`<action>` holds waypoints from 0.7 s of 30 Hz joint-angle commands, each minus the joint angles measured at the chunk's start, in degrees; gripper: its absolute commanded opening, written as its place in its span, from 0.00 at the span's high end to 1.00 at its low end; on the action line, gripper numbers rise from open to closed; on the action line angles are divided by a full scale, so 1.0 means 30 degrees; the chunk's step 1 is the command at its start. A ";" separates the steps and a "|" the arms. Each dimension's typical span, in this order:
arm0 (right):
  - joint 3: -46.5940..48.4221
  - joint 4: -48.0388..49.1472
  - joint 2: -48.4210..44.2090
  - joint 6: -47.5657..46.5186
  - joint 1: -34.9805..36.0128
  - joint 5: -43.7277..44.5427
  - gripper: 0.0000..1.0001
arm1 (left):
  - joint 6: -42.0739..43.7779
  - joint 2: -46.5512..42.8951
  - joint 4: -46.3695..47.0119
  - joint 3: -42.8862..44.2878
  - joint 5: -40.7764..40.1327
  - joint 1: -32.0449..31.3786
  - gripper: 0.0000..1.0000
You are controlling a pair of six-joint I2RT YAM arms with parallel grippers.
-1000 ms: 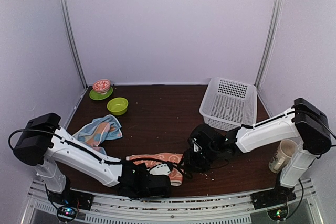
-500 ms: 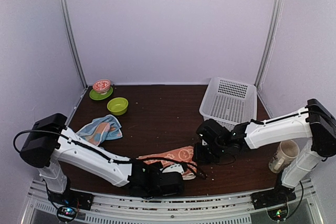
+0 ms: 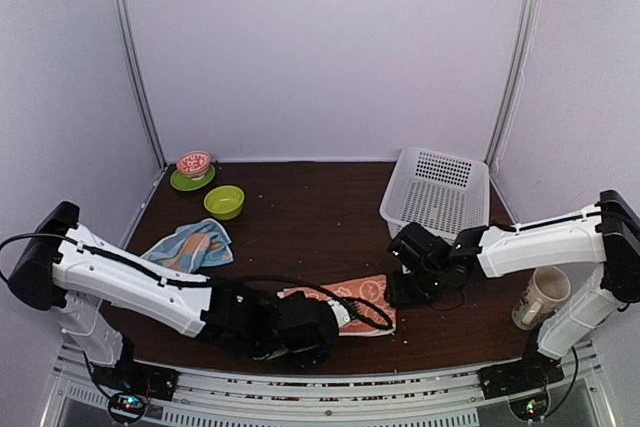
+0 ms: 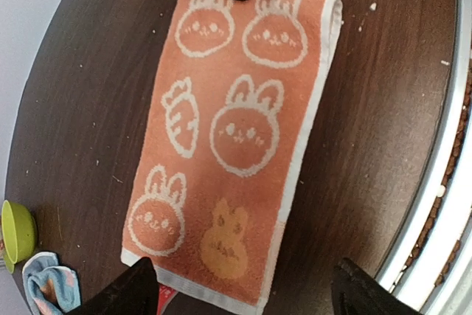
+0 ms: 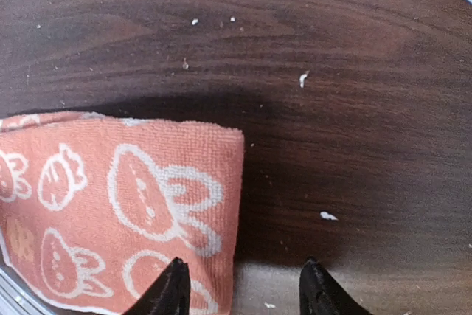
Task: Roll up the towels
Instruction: Place the towel at the center of the board, then smooth out the towel at the center of the board.
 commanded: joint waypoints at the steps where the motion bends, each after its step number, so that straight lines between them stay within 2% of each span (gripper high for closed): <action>1: 0.0889 -0.1974 -0.2457 -0.1033 -0.0144 0.1833 0.48 | -0.1264 -0.2050 0.0780 -0.0871 0.2830 0.2018 0.25; 3: 0.0562 -0.1550 -0.3599 -0.1349 -0.0086 0.1377 0.52 | -0.1917 -0.2769 0.1552 -0.1190 0.4420 0.3371 0.40; 6: -0.0909 0.1552 -0.4841 -0.1532 0.0230 -0.1373 0.62 | -0.2996 -0.3680 0.3716 -0.2183 0.7117 0.5415 0.64; 9: -0.1610 0.4330 -0.4182 -0.0979 0.0624 -0.3852 0.71 | -0.4027 -0.3589 0.6132 -0.3007 0.9581 0.7348 0.85; 12: -0.1571 0.5353 -0.2717 -0.0480 0.0861 -0.4860 0.78 | -0.4497 -0.2186 0.7401 -0.2837 1.1542 0.8661 1.00; 21: -0.3651 0.4729 -0.0890 0.0066 0.0922 -0.5101 0.85 | -0.5344 0.1987 0.7833 -0.1782 1.3222 0.9841 1.00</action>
